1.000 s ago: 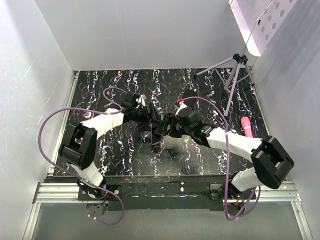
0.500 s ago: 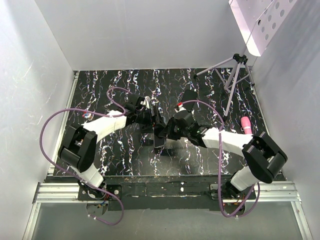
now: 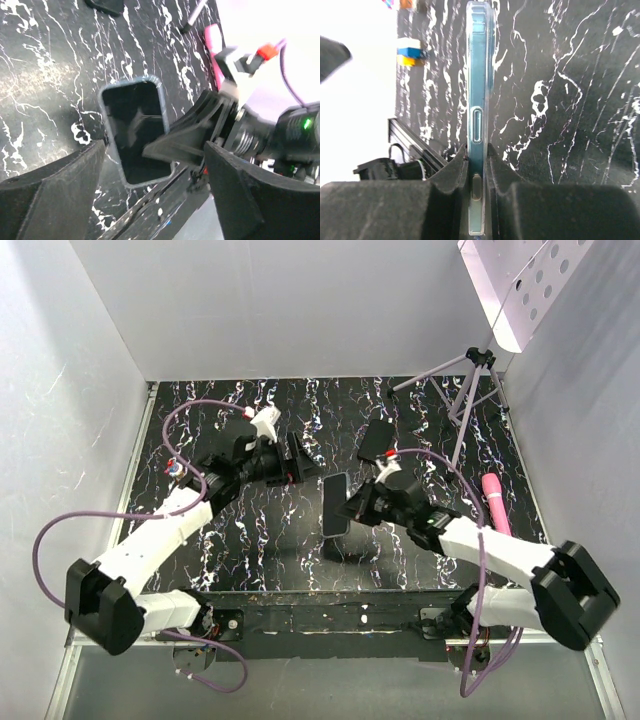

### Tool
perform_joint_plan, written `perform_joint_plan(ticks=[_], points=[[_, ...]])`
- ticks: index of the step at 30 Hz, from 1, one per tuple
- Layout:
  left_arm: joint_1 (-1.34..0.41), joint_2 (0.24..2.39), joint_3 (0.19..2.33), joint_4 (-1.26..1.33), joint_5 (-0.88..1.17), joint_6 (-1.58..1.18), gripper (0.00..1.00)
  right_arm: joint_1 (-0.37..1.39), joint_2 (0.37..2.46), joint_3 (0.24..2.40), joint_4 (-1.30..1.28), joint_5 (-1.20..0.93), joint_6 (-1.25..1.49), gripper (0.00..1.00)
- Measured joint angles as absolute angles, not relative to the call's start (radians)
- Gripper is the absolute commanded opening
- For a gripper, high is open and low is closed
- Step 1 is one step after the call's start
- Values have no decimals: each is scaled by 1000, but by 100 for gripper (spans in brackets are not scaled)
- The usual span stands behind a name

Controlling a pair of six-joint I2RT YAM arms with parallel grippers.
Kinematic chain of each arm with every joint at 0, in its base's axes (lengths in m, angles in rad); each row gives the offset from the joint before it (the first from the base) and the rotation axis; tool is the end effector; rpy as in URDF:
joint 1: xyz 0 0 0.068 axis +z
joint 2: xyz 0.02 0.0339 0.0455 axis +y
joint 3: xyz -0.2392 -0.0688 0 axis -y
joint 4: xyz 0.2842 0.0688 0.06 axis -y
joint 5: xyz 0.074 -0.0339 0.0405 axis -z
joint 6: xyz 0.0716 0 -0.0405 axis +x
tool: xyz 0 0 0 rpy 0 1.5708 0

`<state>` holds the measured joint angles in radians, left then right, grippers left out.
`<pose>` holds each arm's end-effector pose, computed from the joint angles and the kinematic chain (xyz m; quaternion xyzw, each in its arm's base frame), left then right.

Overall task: Take the phone out of the phone case
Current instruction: Pick up the phone at the center of the board.

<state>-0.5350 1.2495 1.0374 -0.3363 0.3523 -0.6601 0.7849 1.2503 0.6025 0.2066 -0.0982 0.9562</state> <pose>0.2932 -0.2025 0.2657 0.0319 0.8623 -0.3973 0.3122 0.2347 0.2444 0.1548 0.0460 0.8428 0.4355 0.3128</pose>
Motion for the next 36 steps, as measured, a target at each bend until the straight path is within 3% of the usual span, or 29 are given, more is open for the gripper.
perform_joint_plan(ticks=[3, 7, 10, 12, 14, 17, 25, 31, 36], points=[[-536, 1165, 926, -269, 420, -701, 68, 713, 1142, 545, 229, -147, 975, 1], [-541, 1131, 739, -118, 570, -809, 90, 635, 1019, 491, 266, -211, 995, 1], [-553, 1135, 638, 7, 666, -896, 93, 619, 940, 468, 275, -250, 1007, 1], [-567, 1135, 604, 93, 713, -952, 88, 616, 895, 453, 294, -273, 1020, 1], [-584, 1135, 593, 192, 749, -1010, 74, 616, 860, 441, 316, -295, 1036, 1], [-606, 1143, 593, 325, 777, -1077, 61, 616, 832, 425, 354, -319, 1065, 1], [-646, 1186, 567, 493, 766, -1161, 41, 595, 807, 372, 455, -342, 1168, 1], [-657, 1180, 567, 473, 742, -1158, 48, 583, 805, 349, 489, -347, 1232, 1], [-676, 1150, 572, 422, 715, -1144, 41, 584, 785, 345, 490, -342, 1254, 1]])
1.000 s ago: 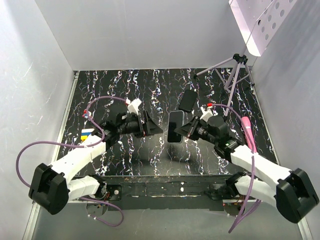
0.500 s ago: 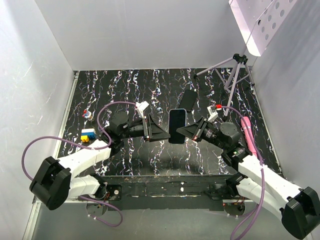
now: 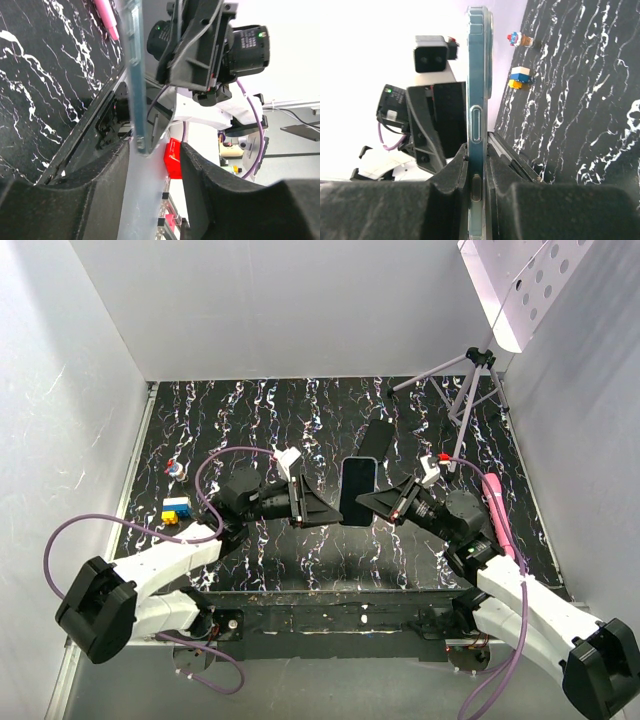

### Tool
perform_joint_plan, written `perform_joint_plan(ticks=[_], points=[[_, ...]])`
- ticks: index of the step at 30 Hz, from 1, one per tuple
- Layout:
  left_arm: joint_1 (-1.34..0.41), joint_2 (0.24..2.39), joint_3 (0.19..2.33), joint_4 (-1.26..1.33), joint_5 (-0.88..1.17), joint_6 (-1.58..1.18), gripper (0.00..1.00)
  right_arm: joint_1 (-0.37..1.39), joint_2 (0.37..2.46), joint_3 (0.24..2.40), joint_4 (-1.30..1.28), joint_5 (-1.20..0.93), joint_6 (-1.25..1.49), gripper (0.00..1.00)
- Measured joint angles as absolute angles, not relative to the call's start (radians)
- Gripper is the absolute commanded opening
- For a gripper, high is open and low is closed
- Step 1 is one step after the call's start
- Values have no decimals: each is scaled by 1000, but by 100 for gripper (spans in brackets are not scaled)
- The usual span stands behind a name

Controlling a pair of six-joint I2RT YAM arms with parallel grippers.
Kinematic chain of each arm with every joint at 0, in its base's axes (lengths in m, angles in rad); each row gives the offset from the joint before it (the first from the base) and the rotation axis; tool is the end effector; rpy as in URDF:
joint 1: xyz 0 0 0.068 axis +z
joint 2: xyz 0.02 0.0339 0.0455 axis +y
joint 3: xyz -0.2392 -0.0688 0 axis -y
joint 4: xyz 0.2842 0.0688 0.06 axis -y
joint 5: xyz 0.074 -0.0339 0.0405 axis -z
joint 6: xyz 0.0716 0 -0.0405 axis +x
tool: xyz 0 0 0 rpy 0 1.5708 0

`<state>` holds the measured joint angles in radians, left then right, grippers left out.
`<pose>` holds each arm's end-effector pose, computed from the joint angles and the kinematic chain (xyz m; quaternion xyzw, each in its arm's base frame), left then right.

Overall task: Take the phone out of the phone case
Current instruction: Pick up the phone at the center of the board.

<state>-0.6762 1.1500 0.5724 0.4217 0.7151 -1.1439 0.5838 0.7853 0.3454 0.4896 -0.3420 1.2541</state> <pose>0.2199 -0.2367 0.2070 0.0563 0.7453 -0.6439 0.1636 0.2161 0.1715 0.2229 0.1070 0.6820 0.6387 0.3398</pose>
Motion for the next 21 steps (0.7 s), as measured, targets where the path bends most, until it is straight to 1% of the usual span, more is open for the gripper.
perform_joint_plan(ticks=[4, 8, 10, 16, 21], points=[[-698, 1151, 573, 389, 715, -1145, 38, 584, 775, 345, 527, -327, 1274, 1], [-704, 1164, 573, 401, 718, -1163, 43, 584, 774, 345, 556, -318, 1284, 1], [-705, 1180, 573, 427, 723, -1178, 42, 584, 776, 345, 569, -318, 1285, 1], [-709, 1214, 573, 501, 733, -1222, 36, 583, 795, 343, 607, -331, 1284, 1], [-710, 1242, 573, 570, 743, -1260, 27, 583, 795, 342, 611, -347, 1279, 1]])
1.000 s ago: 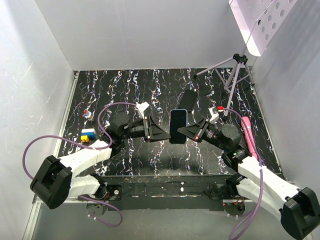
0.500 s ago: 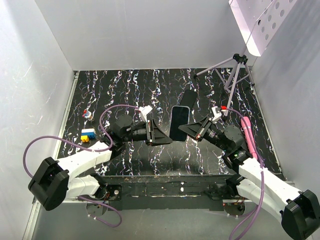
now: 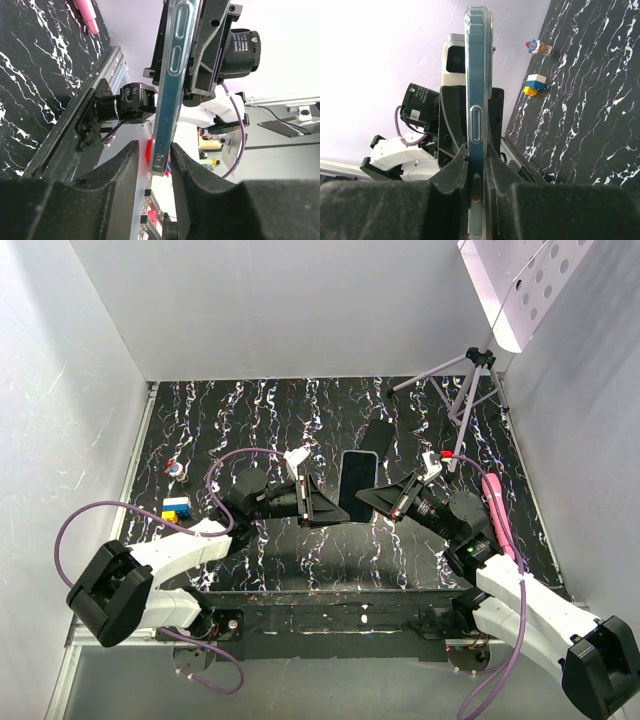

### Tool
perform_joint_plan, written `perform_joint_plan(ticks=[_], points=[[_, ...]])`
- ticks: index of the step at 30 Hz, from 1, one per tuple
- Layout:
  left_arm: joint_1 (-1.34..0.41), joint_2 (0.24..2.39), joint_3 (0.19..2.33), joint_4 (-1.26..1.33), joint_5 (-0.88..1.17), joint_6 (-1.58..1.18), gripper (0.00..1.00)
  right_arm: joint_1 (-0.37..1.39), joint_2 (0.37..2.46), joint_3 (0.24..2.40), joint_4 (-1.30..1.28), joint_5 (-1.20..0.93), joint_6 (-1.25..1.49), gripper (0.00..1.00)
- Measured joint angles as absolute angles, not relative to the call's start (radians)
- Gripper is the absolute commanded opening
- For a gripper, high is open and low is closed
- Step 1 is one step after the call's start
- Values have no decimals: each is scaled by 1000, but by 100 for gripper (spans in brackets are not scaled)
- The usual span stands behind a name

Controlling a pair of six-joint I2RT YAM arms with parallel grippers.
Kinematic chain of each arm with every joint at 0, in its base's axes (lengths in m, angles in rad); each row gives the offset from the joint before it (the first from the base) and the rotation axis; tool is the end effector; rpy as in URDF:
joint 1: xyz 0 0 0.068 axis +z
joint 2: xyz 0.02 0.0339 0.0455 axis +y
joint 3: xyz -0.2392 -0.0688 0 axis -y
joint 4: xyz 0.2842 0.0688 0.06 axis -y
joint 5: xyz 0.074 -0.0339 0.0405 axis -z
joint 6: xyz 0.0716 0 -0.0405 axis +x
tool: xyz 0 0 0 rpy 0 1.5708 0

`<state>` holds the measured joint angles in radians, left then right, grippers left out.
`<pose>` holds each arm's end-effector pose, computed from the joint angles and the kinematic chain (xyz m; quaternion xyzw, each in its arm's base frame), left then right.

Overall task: Take the phone out of the phone case
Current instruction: Pick up the phone at the center of the board.

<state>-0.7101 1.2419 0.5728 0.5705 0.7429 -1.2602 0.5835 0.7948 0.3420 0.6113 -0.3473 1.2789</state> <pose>0.2179 -0.2512 0.1982 0.0470 0.7308 -0.6700 0.1216 0.2151 0.1712 0.2361 0.0942 0.6457 0.6682 0.3574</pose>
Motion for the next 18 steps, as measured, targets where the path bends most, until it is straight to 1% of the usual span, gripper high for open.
perform_joint_plan(ticks=[1, 2, 3, 5, 6, 7, 10, 12, 14, 18], points=[[-710, 1247, 573, 580, 744, -1265, 22, 583, 795, 342, 611, -348, 1278, 1], [-710, 1253, 573, 591, 746, -1271, 8, 583, 795, 342, 610, -348, 1275, 1], [-710, 1258, 573, 603, 749, -1277, 0, 583, 795, 342, 608, -348, 1274, 1], [-710, 1264, 574, 627, 763, -1284, 0, 582, 795, 342, 594, -352, 1269, 2], [-709, 1266, 574, 635, 766, -1284, 0, 580, 795, 342, 593, -353, 1271, 9], [-709, 1269, 574, 643, 771, -1285, 0, 579, 793, 342, 592, -355, 1267, 20], [-708, 1281, 574, 647, 786, -1277, 0, 577, 786, 364, 524, -362, 1240, 36], [-705, 1286, 582, 626, 803, -1252, 0, 576, 789, 426, 380, -370, 1164, 44], [-702, 1287, 612, 553, 831, -1194, 0, 576, 801, 514, 207, -380, 1070, 56], [-702, 1264, 694, 350, 894, -1010, 0, 565, 835, 676, -40, -444, 891, 61]])
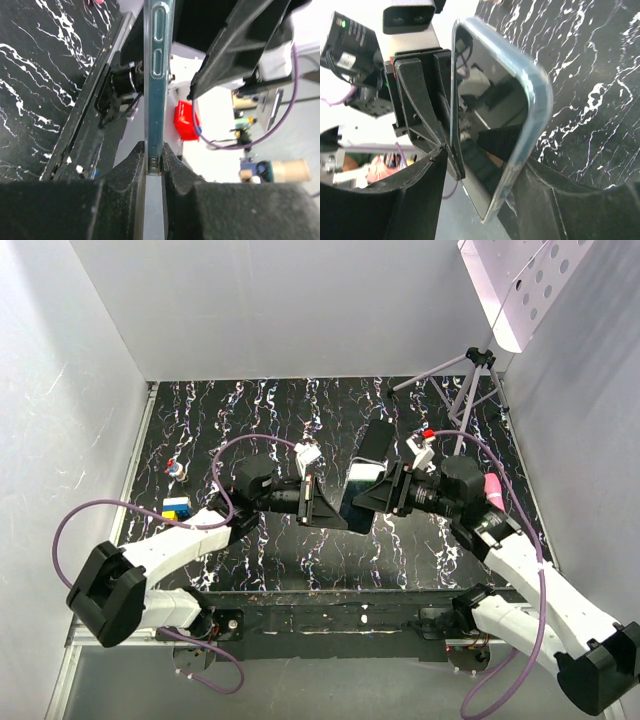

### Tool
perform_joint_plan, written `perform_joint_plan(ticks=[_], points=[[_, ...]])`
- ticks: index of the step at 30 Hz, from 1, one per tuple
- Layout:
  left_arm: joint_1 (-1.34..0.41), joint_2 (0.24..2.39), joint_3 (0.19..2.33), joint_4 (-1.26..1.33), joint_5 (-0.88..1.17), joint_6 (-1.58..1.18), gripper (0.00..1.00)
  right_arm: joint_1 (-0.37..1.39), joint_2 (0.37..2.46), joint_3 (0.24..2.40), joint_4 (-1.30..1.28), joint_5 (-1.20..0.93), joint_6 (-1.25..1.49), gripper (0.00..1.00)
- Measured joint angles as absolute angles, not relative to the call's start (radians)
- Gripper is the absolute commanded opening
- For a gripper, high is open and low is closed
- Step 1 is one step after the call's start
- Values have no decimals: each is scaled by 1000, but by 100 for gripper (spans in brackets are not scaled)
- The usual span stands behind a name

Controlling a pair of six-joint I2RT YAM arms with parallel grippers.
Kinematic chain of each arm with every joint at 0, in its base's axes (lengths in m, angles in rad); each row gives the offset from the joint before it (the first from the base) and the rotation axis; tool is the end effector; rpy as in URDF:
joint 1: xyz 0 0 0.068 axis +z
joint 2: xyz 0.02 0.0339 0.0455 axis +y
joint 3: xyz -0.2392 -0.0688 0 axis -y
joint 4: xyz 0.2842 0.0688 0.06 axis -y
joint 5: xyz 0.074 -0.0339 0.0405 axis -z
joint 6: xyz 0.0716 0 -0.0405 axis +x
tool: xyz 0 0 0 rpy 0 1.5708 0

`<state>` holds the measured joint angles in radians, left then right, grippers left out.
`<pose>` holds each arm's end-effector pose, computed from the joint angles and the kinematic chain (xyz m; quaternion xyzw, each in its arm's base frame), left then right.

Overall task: Take the phone out of the phone case
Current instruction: Pick up the phone at the center of the board.

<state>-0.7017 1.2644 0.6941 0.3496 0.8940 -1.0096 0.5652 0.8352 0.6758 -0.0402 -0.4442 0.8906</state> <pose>0.2201 -0.2592 0.2126 0.1590 0.7371 -0.6467 0.1147 0.2246 0.1789 0.2775 -0.0153 0.7676 0.5382 0.3476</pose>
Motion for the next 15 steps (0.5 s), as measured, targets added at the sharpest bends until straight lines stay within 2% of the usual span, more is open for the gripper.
perform_joint_plan(ticks=[7, 15], points=[[-704, 1195, 718, 96, 1033, -787, 0, 460, 981, 779, -137, -794, 721, 61], [-705, 1196, 718, 19, 1119, -717, 0, 458, 1025, 841, -247, -987, 554, 54]])
